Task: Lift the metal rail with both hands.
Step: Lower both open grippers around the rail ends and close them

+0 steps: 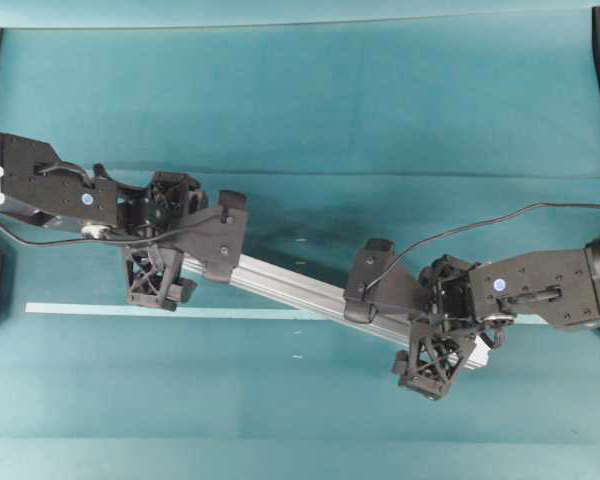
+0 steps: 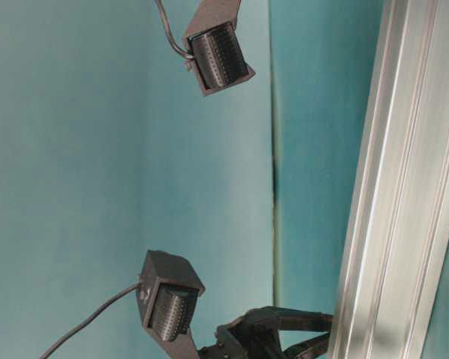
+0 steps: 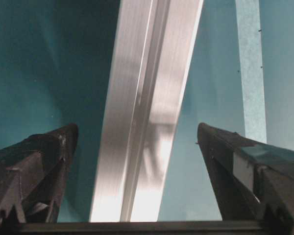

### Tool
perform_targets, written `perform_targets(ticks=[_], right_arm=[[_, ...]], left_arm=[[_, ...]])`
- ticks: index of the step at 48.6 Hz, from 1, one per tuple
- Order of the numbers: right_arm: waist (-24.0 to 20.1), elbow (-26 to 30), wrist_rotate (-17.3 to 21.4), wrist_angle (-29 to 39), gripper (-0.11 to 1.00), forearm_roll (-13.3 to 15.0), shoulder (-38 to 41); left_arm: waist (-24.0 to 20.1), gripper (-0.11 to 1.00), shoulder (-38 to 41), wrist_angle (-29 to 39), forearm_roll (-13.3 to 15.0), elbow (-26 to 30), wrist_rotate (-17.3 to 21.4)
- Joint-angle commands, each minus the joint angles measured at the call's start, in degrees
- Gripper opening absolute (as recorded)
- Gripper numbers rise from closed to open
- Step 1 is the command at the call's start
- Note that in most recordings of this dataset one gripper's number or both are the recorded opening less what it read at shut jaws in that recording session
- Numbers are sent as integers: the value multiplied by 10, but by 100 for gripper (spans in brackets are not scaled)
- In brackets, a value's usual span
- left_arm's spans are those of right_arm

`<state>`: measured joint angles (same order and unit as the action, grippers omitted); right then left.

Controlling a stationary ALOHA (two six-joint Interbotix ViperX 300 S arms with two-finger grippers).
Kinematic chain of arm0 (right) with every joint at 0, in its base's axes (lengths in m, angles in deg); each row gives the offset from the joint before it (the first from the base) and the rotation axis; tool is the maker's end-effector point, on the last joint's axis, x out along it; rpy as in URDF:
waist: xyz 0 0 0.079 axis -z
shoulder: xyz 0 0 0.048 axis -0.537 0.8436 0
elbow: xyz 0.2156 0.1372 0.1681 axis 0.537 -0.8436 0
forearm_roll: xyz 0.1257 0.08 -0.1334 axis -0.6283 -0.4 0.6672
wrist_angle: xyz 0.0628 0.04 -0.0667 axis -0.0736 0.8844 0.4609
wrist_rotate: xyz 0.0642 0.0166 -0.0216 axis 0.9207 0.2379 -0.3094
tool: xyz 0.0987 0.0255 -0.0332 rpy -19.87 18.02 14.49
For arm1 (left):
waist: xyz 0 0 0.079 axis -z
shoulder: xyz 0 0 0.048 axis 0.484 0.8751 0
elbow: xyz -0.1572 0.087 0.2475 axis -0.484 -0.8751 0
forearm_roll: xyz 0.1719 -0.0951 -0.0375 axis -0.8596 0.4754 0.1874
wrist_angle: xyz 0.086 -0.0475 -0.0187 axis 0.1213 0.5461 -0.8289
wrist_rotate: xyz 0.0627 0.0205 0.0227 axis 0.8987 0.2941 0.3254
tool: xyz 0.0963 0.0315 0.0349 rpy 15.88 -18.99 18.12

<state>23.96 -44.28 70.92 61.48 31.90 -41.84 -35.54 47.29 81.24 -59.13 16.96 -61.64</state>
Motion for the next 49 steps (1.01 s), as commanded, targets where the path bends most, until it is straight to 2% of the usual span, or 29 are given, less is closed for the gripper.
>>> perform_targets(ticks=[1,15,23,28,34,37,49], right_arm=[[2,2,0,-8,100,1,3],[3,2,2,-15,100,-1,3],[3,3,2,-21,97,-3,3],[3,4,1,-20,86,-5,4],[3,4,1,-18,57,-8,4],[3,4,1,-18,46,-10,4],[4,3,1,-18,46,-10,4]], left_arm=[[-2,97,-2,-4,-1,2,-1],[-2,96,-3,-10,0,-4,-8],[-2,87,-4,-17,0,-10,-15],[-1,69,-7,-31,-1,-18,-14],[-1,40,-11,-47,-1,-25,-16],[-1,39,-11,-49,-1,-27,-16],[-1,39,-11,-49,-1,-28,-14]])
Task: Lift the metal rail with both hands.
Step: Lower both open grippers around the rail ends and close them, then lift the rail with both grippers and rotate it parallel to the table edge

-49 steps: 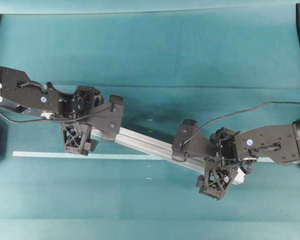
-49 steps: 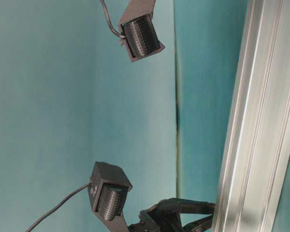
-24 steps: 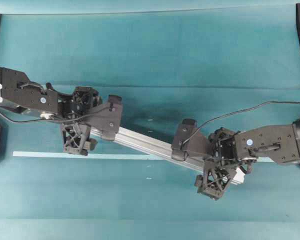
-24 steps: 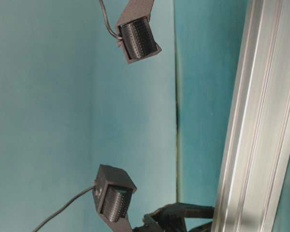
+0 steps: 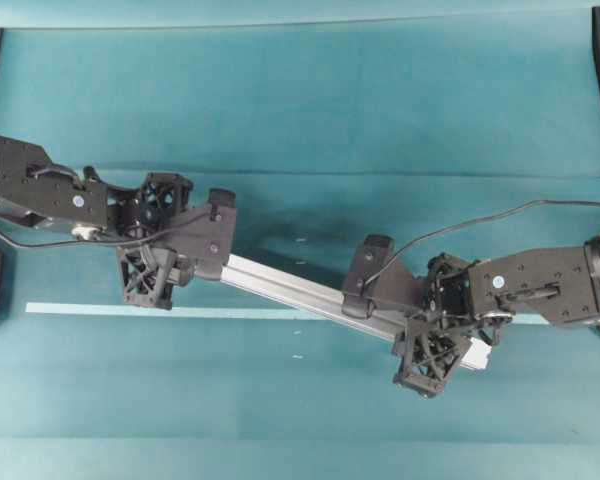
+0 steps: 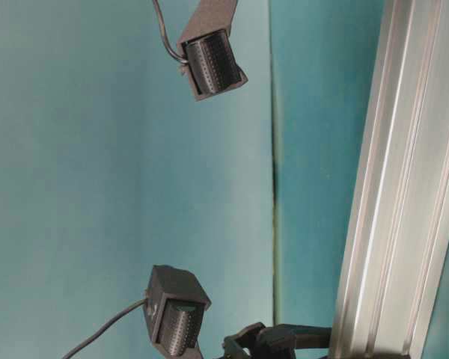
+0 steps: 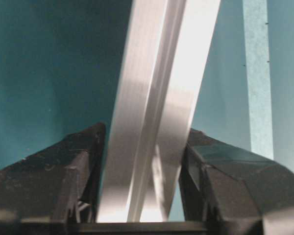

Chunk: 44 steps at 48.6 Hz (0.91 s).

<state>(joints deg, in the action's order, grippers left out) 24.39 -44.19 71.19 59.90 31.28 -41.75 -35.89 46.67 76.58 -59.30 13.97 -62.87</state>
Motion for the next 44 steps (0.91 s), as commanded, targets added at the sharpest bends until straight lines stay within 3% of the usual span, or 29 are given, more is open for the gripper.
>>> perform_targets(ticks=[1,33,44], right_arm=[[-1,2,-2,-2,46,-4,4],[5,1,-1,1,46,-4,-1],[15,18,0,46,45,-4,-37]], left_arm=[[3,39,-4,-3,1,2,-2],[3,39,-2,0,1,4,-2],[3,39,-31,43,1,22,-2]])
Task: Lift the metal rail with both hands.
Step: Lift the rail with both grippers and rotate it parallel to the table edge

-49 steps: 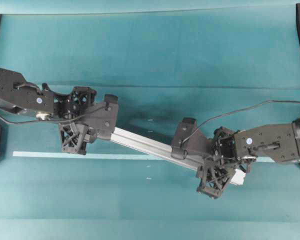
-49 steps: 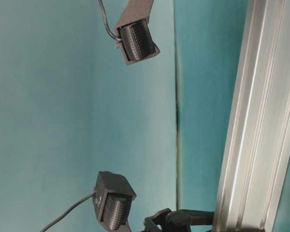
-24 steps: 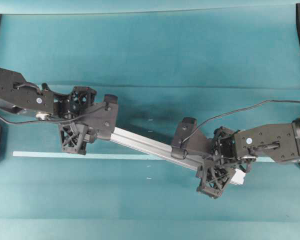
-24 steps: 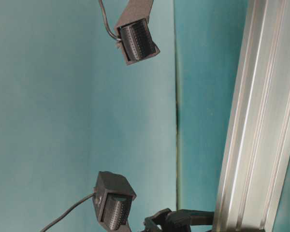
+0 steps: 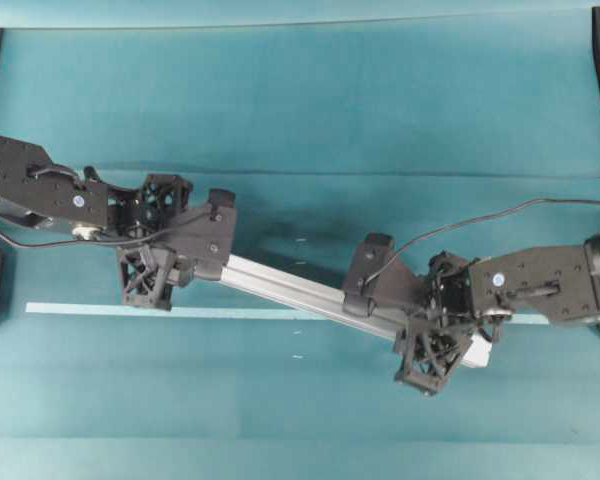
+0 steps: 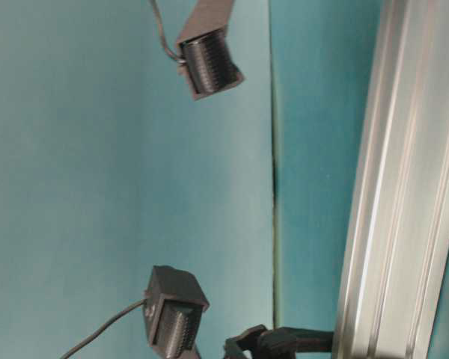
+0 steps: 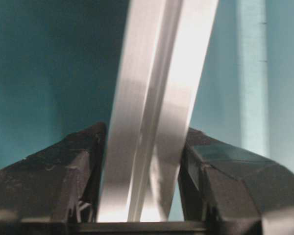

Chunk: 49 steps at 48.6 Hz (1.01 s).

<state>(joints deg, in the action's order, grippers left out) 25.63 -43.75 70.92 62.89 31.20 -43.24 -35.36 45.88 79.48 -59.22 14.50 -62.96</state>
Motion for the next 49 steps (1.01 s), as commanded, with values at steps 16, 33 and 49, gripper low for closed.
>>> perform_targets(ticks=[16,33,49], right_arm=[[20,78,4,134,42,-3,-103],[25,155,2,268,42,-2,-134],[47,212,0,369,42,0,-182]], left_arm=[[-2,39,-85,113,0,69,4],[1,39,-127,238,0,156,0],[25,39,-147,333,0,218,-2]])
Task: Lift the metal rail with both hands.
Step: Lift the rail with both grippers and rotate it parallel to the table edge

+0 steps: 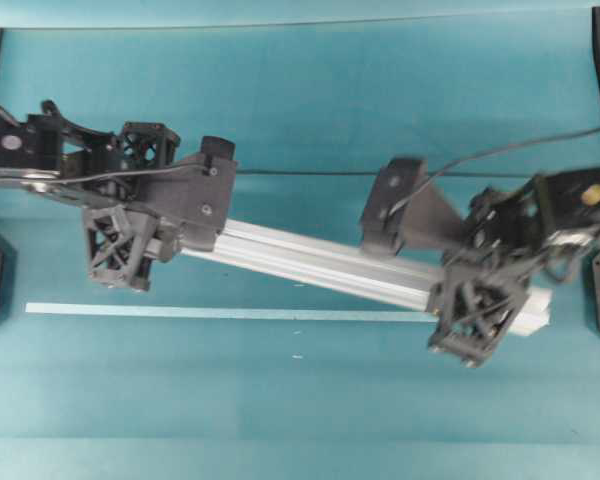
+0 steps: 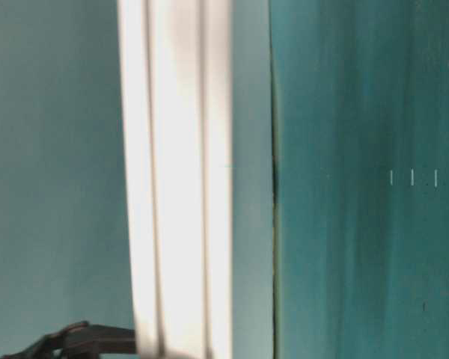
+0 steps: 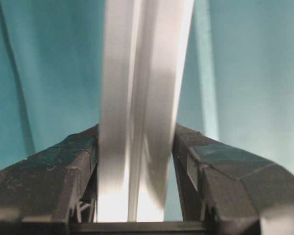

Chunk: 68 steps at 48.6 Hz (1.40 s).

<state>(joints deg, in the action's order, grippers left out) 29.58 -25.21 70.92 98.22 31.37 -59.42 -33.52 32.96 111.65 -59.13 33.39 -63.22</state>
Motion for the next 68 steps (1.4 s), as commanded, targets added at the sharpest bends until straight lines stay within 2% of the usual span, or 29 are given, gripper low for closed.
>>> perform_targets(ticks=[1,10,17,25,39,47,56,61,68], right_arm=[[7,31,0,20,42,-2,-23],[11,81,0,76,42,-2,-40],[16,127,-3,137,42,2,-47],[21,156,-12,192,42,10,-47],[42,172,-72,192,42,10,-41],[49,210,-89,209,42,10,-31],[51,267,-101,259,42,11,-9],[51,299,-102,287,42,15,1],[51,327,-107,292,42,25,4]], left_arm=[[8,39,-18,16,-1,34,0],[18,38,-18,83,0,98,-4],[18,38,-15,142,-1,152,-20],[21,38,-13,193,-1,206,-41],[36,36,-5,232,-1,269,-50],[38,36,1,266,-1,299,-51],[38,36,5,280,-1,334,-54],[38,36,11,300,-1,359,-67],[40,34,24,341,-1,396,-83]])
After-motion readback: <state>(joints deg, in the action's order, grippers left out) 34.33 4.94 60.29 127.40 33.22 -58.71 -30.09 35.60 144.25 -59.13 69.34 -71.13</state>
